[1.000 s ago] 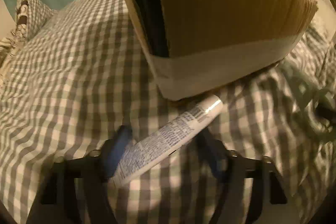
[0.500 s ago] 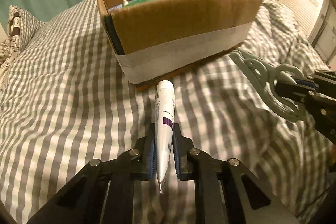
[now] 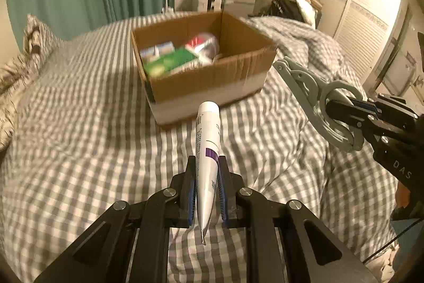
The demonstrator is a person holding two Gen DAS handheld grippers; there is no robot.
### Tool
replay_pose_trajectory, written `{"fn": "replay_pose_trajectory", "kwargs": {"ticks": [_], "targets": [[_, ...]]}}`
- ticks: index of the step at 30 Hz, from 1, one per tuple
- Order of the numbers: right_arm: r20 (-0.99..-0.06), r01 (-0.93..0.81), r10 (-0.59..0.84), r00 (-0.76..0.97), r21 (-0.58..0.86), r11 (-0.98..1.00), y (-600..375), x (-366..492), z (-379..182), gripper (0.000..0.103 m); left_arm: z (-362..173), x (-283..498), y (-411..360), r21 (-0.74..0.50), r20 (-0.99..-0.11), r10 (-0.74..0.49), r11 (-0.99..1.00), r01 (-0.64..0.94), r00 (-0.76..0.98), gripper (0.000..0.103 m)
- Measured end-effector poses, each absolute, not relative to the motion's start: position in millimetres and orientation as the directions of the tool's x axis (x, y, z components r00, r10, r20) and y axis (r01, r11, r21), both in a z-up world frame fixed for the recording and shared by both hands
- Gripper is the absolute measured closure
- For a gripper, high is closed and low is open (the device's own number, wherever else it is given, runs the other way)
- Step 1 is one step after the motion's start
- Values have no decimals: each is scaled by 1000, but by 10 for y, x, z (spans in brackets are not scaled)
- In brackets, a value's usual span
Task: Organize objects
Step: 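Lower the tube and scissors into the cardboard box while both tools open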
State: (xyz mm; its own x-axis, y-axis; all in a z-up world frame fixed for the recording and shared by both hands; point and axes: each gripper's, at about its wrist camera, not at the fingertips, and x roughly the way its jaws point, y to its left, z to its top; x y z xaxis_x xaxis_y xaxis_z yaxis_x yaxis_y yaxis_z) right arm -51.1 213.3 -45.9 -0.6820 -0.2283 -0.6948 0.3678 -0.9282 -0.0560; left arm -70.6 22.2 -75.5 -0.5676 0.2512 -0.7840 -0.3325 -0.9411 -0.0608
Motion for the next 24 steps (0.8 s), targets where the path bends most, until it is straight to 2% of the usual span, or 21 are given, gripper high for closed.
{"fn": "replay_pose_trajectory", "kwargs": {"ticks": [8,15,24], "targets": [[-613,361,-224,-758,-109,-926,2128,-592,46,95,-189,-786,343,-33,-715,265,-937,-348,-646,89],[-555,340,-228,-800,-105,-934,2192,-1021,389,95,229,-1267,500,-27,-660,272,-940,-340,-701,89],[-590,301,-196,-783,-83,-950,2194,-1998,312,95,145,-2155,620,-61,-674,247,-958,-281,-696,89]]}}
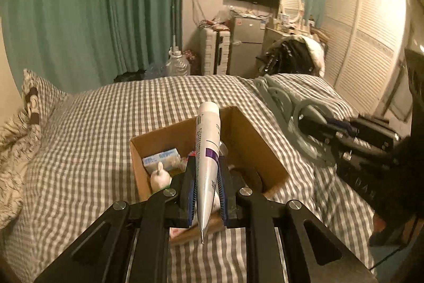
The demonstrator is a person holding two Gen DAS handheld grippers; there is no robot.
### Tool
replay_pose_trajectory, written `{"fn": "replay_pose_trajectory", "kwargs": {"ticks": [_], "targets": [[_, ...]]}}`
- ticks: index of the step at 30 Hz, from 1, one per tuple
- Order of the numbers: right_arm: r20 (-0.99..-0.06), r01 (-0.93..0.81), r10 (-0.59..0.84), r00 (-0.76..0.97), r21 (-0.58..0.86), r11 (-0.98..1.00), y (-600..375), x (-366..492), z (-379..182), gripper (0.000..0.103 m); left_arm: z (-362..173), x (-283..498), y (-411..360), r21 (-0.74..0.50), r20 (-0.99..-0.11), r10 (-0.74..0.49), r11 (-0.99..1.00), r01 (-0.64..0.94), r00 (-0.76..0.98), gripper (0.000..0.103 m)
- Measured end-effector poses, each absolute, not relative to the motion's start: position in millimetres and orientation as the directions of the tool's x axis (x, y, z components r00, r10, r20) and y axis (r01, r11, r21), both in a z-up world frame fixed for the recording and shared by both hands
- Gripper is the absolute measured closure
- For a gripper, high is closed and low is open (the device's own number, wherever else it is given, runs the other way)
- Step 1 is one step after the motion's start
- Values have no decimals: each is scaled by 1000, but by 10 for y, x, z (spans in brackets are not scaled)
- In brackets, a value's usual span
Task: Organize objects
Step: 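Lower the tube and scissors into the cardboard box while both tools open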
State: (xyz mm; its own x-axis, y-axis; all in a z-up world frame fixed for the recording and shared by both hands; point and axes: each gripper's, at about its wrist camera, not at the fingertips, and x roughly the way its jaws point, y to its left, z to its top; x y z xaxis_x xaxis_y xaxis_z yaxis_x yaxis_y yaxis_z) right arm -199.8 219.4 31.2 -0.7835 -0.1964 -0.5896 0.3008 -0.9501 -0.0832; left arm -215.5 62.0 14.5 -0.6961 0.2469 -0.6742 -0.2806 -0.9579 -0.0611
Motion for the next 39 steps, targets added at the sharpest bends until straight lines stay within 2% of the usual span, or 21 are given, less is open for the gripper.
{"fn": "replay_pose_trajectory", "kwargs": {"ticks": [8,16,21,24,25,26,27,28,29,32,33,35,37,39], "targets": [[-656,283,-161,-737,-84,-955,2021,-2698,-157,95,-362,-2773,678,-103,-734,244,-962,-251,-634,89],[-694,271,-181,-697,-21,-962,2091,-2963,-540,95,-706,-2902,753,-85,-771,236,-959,-271,-591,89],[-697,254,-173,-696,-13,-967,2120,-2953,-588,95,-882,-2922,812,-91,-799,247,-951,-296,-549,89],[-689,242,-166,-706,-14,-970,2130,-2917,-534,93,-931,-2875,866,-65,-811,236,-945,-319,-535,85],[-683,236,-162,-712,-15,-972,2139,-2903,-505,82,-940,-2861,879,-62,-814,236,-944,-325,-531,79],[-679,225,-157,-717,-12,-974,2162,-2879,-468,72,-939,-2852,877,-60,-816,233,-944,-324,-529,67],[-672,214,-154,-725,-8,-977,2180,-2854,-429,54,-925,-2836,872,-53,-816,222,-948,-313,-534,57],[-661,204,-152,-734,-2,-979,2201,-2818,-380,47,-904,-2823,874,-46,-813,212,-952,-303,-542,36],[-652,198,-153,-743,4,-980,2221,-2786,-314,47,-864,-2782,862,-37,-804,200,-957,-287,-560,26],[-629,187,-148,-763,5,-982,2269,-2672,-109,44,-671,-2691,786,-42,-776,199,-963,-266,-598,25],[-617,180,-143,-774,2,-984,2286,-2618,-22,39,-582,-2644,754,-50,-767,203,-965,-258,-609,23],[-585,166,-137,-799,4,-986,2326,-2469,185,34,-418,-2556,700,-51,-748,195,-970,-238,-634,10],[-558,159,-135,-819,4,-987,2338,-2321,394,29,-168,-2410,626,-45,-706,179,-977,-209,-686,4],[-529,154,-131,-839,1,-988,2354,-2169,583,27,45,-2273,570,-47,-672,185,-977,-207,-717,4]]}}
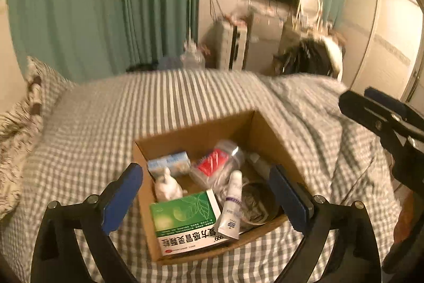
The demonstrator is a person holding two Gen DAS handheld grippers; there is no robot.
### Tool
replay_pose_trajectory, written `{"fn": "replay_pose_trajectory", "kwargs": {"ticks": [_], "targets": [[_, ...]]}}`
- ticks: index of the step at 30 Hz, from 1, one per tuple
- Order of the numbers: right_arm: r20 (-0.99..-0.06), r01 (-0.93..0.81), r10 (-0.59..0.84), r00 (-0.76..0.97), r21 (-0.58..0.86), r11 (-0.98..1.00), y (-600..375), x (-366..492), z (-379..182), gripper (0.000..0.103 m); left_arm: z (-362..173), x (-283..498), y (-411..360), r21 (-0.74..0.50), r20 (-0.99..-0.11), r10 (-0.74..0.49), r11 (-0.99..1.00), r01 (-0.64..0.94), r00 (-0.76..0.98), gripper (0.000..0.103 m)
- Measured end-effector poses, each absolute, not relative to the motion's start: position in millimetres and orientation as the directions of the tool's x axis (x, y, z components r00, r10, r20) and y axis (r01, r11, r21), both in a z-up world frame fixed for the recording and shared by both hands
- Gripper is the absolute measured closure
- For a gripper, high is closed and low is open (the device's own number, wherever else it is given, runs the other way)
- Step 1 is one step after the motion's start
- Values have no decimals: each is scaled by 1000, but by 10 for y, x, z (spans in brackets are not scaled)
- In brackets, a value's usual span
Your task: Organize objects
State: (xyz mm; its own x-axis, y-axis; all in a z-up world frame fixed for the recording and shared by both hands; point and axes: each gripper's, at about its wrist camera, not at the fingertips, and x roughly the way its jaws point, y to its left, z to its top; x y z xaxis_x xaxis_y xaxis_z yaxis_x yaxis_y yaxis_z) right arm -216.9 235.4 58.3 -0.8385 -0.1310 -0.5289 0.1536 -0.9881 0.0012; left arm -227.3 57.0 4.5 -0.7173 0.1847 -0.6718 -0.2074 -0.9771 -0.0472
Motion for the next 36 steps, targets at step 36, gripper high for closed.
{"fn": "replay_pose_trajectory", "kwargs": {"ticks": [36], "targets": [[-198,67,-54,-979,-59,-996,2380,8,611,0,513,-243,230,7,-261,1,-1000,-3,-965,0]]}}
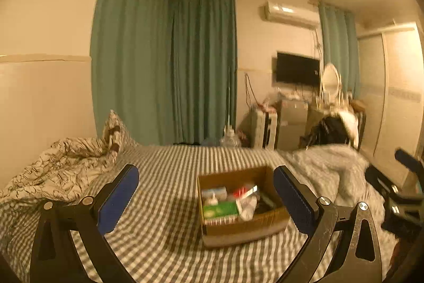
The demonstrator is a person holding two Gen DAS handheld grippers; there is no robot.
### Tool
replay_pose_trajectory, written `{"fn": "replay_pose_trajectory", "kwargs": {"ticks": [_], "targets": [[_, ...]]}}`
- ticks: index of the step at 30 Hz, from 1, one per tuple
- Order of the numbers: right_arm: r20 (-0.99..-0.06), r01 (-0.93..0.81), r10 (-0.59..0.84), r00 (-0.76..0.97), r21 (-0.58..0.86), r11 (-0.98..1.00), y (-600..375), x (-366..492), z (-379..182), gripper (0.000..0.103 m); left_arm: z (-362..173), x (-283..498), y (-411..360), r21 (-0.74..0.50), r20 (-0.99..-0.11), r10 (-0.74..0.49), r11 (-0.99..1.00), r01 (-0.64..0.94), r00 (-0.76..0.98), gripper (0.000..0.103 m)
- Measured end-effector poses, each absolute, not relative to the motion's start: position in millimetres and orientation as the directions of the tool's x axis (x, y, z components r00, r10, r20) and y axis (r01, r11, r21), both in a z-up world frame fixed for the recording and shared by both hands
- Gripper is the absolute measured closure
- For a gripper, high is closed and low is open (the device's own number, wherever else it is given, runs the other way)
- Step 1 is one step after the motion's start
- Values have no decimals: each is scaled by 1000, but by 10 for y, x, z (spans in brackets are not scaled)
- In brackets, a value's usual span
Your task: Organize objects
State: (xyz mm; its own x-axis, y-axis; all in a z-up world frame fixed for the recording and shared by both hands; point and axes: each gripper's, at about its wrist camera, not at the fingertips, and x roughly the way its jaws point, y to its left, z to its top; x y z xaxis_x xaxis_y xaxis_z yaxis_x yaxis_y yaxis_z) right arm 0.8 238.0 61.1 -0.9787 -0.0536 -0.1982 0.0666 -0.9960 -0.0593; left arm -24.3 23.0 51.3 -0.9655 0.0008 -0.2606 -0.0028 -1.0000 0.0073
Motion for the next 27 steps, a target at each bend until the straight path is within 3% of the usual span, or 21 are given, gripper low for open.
{"fn": "replay_pose_trajectory", "kwargs": {"ticks": [6,27], "targets": [[-250,61,-42,-967,-68,-996,2408,-214,338,0,231,-328,295,6,-334,41,-999,-46,-942,0],[-296,80,-67,-953,-33,-996,2461,-260,317,0,234,-335,298,-1,-372,48,-999,-52,-927,0]]}}
